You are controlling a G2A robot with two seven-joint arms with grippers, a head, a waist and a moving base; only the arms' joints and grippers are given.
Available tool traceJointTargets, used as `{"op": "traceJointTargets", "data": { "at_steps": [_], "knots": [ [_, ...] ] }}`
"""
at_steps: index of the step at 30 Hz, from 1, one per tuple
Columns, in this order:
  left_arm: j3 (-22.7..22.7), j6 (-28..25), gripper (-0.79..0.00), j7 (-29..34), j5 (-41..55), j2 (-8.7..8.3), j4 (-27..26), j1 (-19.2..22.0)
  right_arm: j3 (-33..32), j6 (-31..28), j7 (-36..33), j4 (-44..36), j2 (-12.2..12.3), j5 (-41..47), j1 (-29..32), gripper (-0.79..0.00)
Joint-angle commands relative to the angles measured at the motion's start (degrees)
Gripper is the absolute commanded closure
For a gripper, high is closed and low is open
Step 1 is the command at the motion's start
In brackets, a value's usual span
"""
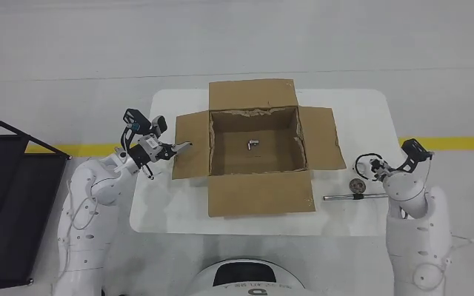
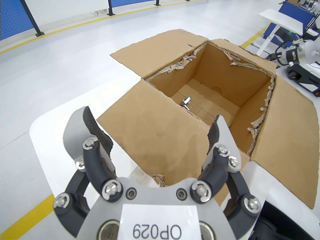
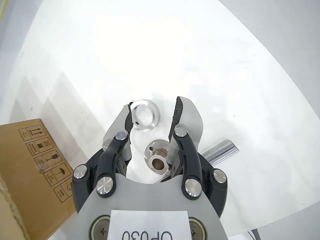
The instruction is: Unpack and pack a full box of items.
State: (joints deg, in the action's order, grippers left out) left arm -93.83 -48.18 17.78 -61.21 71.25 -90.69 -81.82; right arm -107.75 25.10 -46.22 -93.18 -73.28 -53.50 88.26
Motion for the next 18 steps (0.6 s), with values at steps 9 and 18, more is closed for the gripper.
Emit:
{"op": "traceJointTargets", "data": {
  "at_steps": [9,18],
  "knots": [
    [0.0,0.0,-0.785,0.0,0.0,0.0,0.0,0.0,2.7,-0.5,-0.7,3.0,0.2,-2.0,-0.5,-0.299],
    [0.0,0.0,-0.785,0.0,0.0,0.0,0.0,0.0,5.4,0.9,-0.3,6.2,0.1,-3.4,-2.8,-0.212]
  ]
}}
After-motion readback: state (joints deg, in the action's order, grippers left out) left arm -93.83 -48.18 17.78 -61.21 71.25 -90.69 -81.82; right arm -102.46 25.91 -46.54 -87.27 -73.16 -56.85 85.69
